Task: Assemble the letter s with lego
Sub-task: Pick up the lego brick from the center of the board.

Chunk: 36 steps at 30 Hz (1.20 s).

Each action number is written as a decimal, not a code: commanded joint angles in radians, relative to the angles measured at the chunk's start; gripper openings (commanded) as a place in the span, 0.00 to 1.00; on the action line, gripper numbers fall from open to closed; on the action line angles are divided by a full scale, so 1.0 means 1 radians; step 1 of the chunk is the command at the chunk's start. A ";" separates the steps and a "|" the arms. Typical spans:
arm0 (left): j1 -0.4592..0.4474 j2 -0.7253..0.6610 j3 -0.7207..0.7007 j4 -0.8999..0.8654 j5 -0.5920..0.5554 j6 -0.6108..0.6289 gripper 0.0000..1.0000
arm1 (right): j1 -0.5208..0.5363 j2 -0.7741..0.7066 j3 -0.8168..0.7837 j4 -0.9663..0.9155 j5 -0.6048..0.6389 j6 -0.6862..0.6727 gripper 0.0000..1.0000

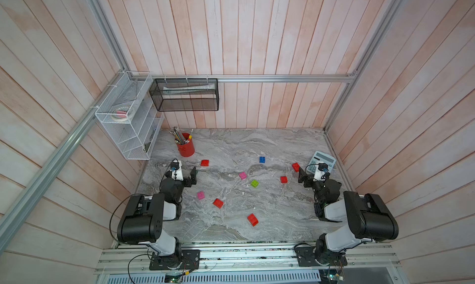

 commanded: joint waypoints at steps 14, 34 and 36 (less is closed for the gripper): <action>-0.004 -0.007 0.015 0.006 0.005 0.011 1.00 | -0.004 0.000 0.006 0.033 0.009 -0.002 0.98; -0.005 -0.347 0.210 -0.567 0.112 0.057 1.00 | 0.037 -0.373 0.100 -0.394 -0.073 0.014 0.98; -0.005 -0.374 0.266 -0.696 0.215 0.126 1.00 | 0.062 -0.411 0.116 -0.448 -0.096 0.004 0.98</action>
